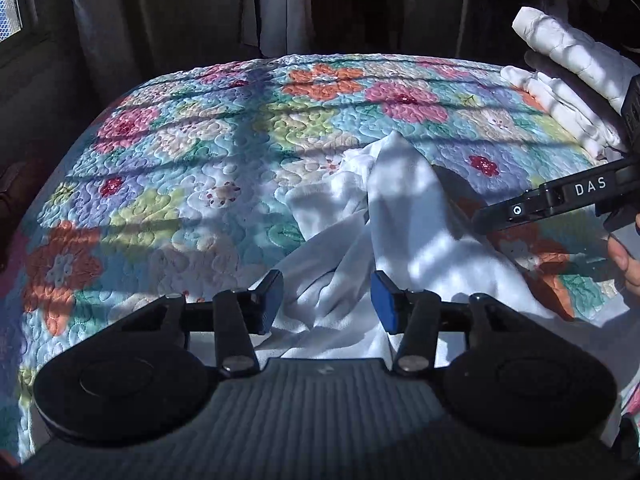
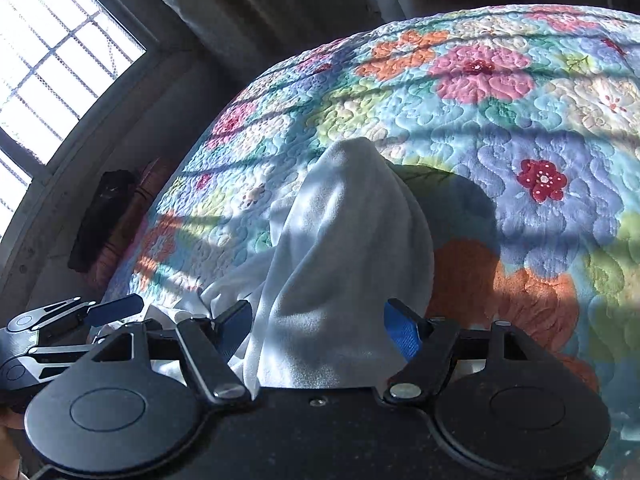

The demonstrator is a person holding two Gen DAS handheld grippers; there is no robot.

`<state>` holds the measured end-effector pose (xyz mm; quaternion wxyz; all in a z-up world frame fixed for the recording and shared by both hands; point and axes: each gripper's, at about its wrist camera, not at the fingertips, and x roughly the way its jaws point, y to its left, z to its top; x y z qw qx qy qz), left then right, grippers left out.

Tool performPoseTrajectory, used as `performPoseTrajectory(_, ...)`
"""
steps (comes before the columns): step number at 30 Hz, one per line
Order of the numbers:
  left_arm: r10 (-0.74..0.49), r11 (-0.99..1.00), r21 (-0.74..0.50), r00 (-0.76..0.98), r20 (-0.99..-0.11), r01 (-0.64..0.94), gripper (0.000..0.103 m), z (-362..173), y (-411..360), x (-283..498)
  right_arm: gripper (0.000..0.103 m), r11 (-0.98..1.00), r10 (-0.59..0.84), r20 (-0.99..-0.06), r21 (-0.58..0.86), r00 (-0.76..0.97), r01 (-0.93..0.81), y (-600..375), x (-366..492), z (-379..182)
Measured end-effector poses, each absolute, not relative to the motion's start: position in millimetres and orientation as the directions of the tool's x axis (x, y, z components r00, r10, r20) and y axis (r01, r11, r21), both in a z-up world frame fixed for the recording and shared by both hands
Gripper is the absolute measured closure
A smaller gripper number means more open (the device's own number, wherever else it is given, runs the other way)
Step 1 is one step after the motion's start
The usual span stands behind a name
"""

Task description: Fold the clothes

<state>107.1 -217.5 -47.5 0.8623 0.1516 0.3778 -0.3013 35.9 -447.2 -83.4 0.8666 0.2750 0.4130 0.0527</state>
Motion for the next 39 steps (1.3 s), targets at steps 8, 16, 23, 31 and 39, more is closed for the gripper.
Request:
performPoseTrajectory(8, -0.362, 0.807, -0.014, 0.475, -0.802, 0.591, 0.044, -87.4, -214.1, 133.2, 0.025, 0.918, 0.148, -0.764, 0.342, 0.628, 0.199, -459.0, 77.8, -97.7)
performPoseTrajectory(16, -0.446, 0.8, -0.105, 0.47, -0.762, 0.59, 0.035, -104.6, -213.2, 155.9, 0.018, 0.873, 0.227, -0.656, 0.464, 0.72, 0.148, -467.6, 114.6, -106.3)
performPoseTrajectory(23, -0.505, 0.808, -0.214, 0.458, -0.732, 0.549, 0.088, -126.8, -216.8, 163.0, 0.077, 0.879, 0.272, -0.641, 0.47, 0.718, 0.086, -451.7, 128.8, -124.6)
performPoseTrajectory(31, -0.428, 0.866, -0.135, 0.574, -0.698, 0.482, 0.103, -99.8, -208.0, 159.2, 0.084, 0.948, 0.1, -0.438, 0.314, 0.893, 0.048, -444.7, 61.9, -70.9)
performPoseTrajectory(39, -0.415, 0.87, -0.147, 0.536, -0.735, 0.471, 0.1, -99.7, -200.9, 156.0, 0.086, 0.974, -0.218, -0.537, -0.176, 0.815, 0.144, -412.1, 41.8, -73.5)
